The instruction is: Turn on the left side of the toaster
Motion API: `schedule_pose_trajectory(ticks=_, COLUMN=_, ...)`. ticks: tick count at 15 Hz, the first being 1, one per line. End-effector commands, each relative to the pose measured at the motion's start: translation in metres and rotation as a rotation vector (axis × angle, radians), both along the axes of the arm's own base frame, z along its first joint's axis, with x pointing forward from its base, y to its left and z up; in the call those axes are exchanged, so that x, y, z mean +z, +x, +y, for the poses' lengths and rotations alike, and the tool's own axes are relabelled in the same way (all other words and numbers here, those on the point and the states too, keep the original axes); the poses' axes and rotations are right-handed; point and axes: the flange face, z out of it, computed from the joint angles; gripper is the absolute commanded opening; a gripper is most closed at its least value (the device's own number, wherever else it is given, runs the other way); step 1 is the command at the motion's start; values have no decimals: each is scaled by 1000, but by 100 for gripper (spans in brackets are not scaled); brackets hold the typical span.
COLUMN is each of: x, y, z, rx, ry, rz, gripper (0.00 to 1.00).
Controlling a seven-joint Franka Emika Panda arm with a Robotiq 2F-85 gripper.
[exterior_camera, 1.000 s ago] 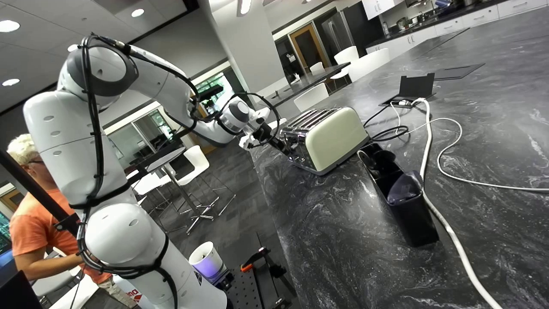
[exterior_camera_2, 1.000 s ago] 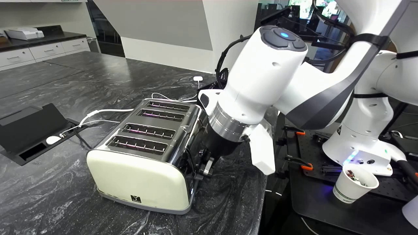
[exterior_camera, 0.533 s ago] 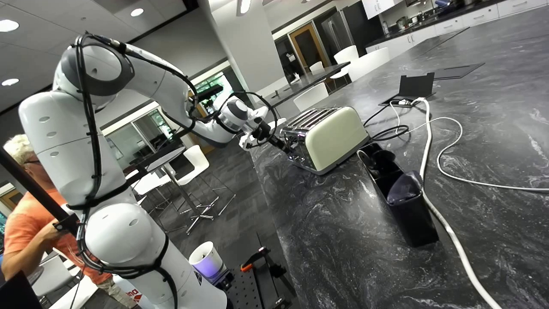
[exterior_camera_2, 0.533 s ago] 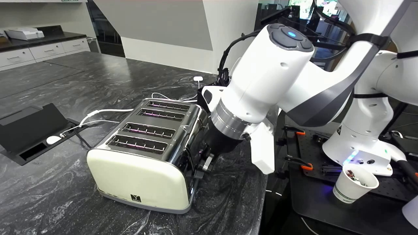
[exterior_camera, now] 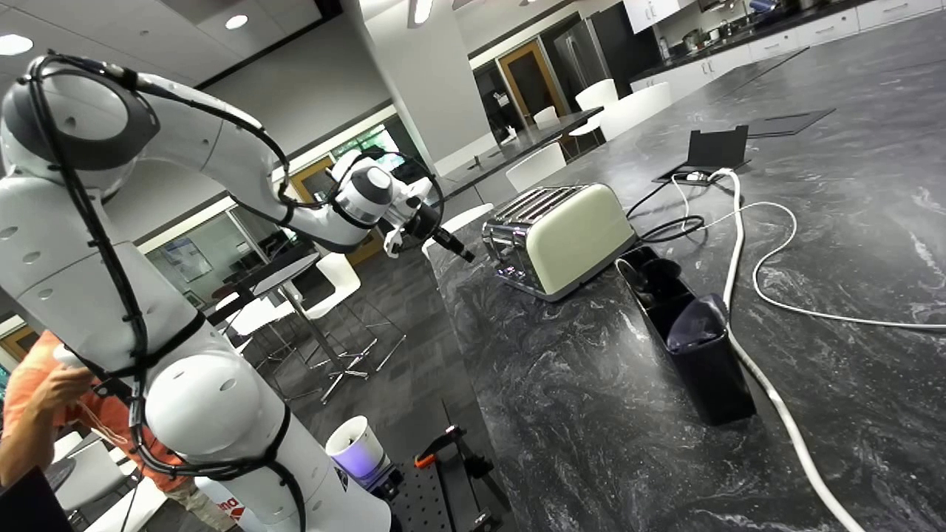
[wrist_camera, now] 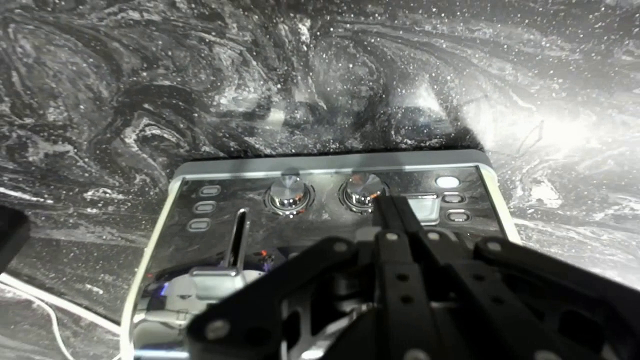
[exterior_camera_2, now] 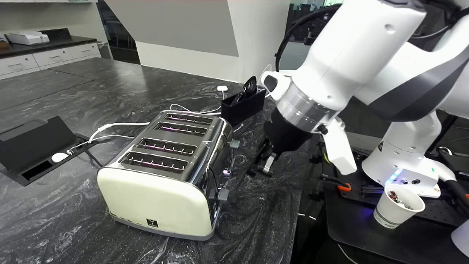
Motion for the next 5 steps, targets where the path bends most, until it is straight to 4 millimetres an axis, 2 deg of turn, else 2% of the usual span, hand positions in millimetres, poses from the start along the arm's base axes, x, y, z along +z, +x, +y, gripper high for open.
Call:
schedule_pose_trajectory(ticks=1, x=27, y=-31, z=-23, rx=15, ry=-11, rz=-60, gripper=0)
schedule_pose_trajectory(ticks=5, x=41, y=-43, z=-33, rx=30, ry=-5, rz=-90, gripper=0)
